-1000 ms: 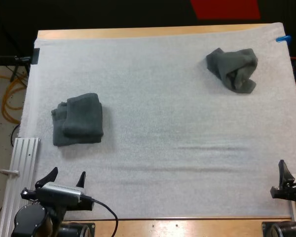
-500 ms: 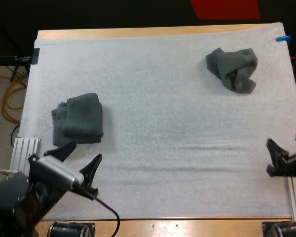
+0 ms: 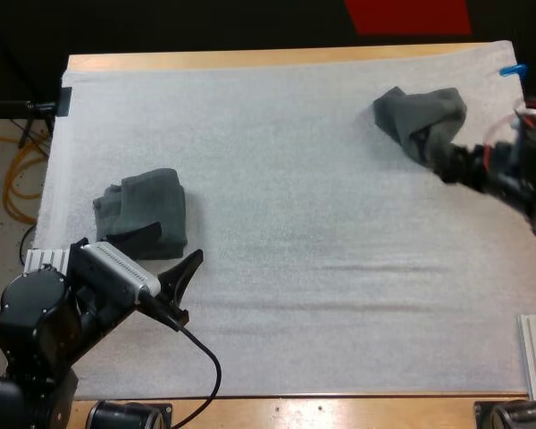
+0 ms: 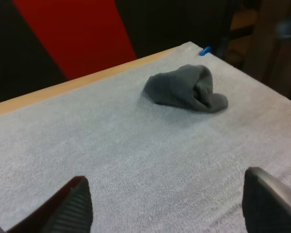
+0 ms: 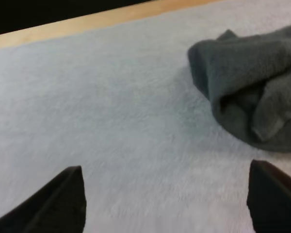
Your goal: Pick towel from pile fold and stack
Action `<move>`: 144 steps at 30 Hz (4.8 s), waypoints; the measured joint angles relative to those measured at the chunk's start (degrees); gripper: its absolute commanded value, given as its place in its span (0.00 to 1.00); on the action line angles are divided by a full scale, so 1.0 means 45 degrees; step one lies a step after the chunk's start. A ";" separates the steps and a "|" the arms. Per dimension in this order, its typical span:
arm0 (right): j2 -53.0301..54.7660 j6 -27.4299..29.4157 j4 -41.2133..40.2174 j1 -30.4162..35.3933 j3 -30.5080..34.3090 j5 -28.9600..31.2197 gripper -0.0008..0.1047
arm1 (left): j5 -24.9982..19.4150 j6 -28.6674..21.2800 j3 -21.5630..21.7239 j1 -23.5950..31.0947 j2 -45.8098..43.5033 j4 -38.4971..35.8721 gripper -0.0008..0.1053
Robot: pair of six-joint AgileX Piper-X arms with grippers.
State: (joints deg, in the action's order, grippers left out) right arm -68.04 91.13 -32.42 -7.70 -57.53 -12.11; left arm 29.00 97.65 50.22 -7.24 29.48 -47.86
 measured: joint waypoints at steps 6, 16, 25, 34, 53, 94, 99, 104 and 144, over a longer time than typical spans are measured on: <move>-0.4316 -0.2070 0.1556 0.0000 -0.1657 0.0399 0.65 | 0.0000 0.0163 0.0000 0.0000 0.0202 0.0000 0.61; -0.9208 -0.5444 0.2315 0.0000 -0.4089 0.0479 0.61 | 0.0232 0.0209 0.0000 0.0000 0.0202 0.0015 0.61; -1.0239 -0.6373 0.3130 0.0020 -0.4670 -0.0033 0.01 | 0.0439 0.0209 0.0000 0.0000 0.0202 0.0015 0.61; -0.7568 -0.2087 0.3241 0.0028 -0.4676 -0.1063 0.01 | 0.0571 0.0209 0.0000 0.0000 0.0202 0.0015 0.61; -0.1704 0.0791 -0.2320 -0.0576 -0.4397 -0.2233 0.01 | 0.0571 0.0209 0.0000 0.0000 0.0202 -0.0667 0.61; -0.3723 0.2975 -0.4506 -0.4154 -0.2486 0.2111 0.64 | 0.0571 0.0258 0.0000 0.0000 0.0202 -0.1285 0.61; -0.3439 0.1996 -0.5657 -0.4629 -0.2205 0.1828 0.64 | 0.0571 0.0258 0.0000 0.0000 0.0202 -0.2490 0.61; -0.3440 0.1083 -0.5359 -0.4810 -0.0453 0.0484 0.64 | 0.0571 0.0258 0.0000 0.0000 0.0202 -0.3499 0.61; 0.0645 -0.0060 -0.4218 -0.5075 0.1590 0.2182 0.46 | 0.0100 -0.0690 -0.0034 -0.2417 0.2040 -0.3622 0.61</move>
State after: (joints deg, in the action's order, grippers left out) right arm -65.13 90.86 -51.40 -30.54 -50.37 -2.29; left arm 29.46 94.55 50.06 -18.11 38.66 -64.16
